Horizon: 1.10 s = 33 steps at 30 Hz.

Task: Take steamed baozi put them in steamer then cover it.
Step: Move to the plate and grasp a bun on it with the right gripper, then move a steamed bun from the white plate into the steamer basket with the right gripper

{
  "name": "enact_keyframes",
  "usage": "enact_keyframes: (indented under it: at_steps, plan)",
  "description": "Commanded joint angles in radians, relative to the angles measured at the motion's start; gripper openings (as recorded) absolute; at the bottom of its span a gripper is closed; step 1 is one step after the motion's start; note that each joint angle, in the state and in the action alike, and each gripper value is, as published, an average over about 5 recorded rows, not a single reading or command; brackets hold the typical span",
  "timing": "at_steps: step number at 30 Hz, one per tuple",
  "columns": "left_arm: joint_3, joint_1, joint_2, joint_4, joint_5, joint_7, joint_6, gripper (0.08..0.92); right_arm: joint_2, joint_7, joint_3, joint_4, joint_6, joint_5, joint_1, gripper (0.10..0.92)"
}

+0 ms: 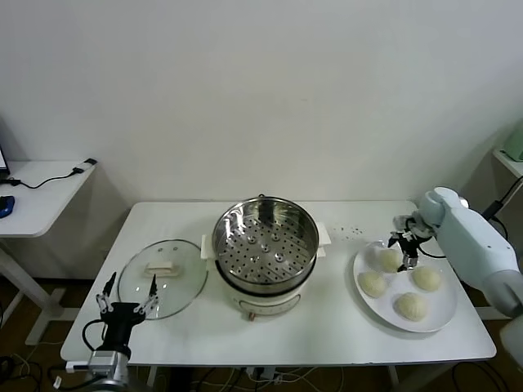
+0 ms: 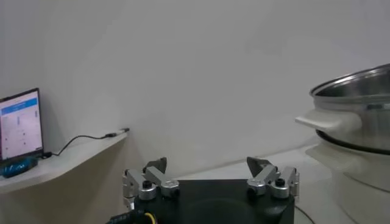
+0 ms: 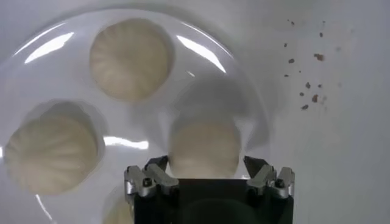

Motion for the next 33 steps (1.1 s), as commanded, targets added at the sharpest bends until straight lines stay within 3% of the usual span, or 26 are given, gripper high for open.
enact_keyframes:
  at_steps: [1,11,18,24,33]
  plan:
    - [-0.002,0.000,0.001,-0.003,0.000,-0.001,0.001,0.823,0.045,-0.006,0.029,-0.062,0.018,-0.058,0.014,0.813]
    - [-0.002,0.004,0.000,-0.005,0.002,-0.002,0.001,0.823,0.037,-0.029,0.041,-0.053,0.024,-0.042,0.012,0.677]
    - [-0.004,0.009,0.002,-0.009,0.002,-0.002,0.001,0.823,-0.045,-0.084,-0.095,0.115,0.032,0.115,0.057,0.663]
    - [-0.005,0.018,0.002,-0.016,0.002,-0.002,0.000,0.823,-0.083,-0.144,-0.287,0.222,0.090,0.274,0.272,0.662]
    - [-0.014,0.032,0.002,-0.023,-0.002,-0.003,-0.003,0.823,0.042,-0.174,-0.647,0.340,0.242,0.464,0.660,0.663]
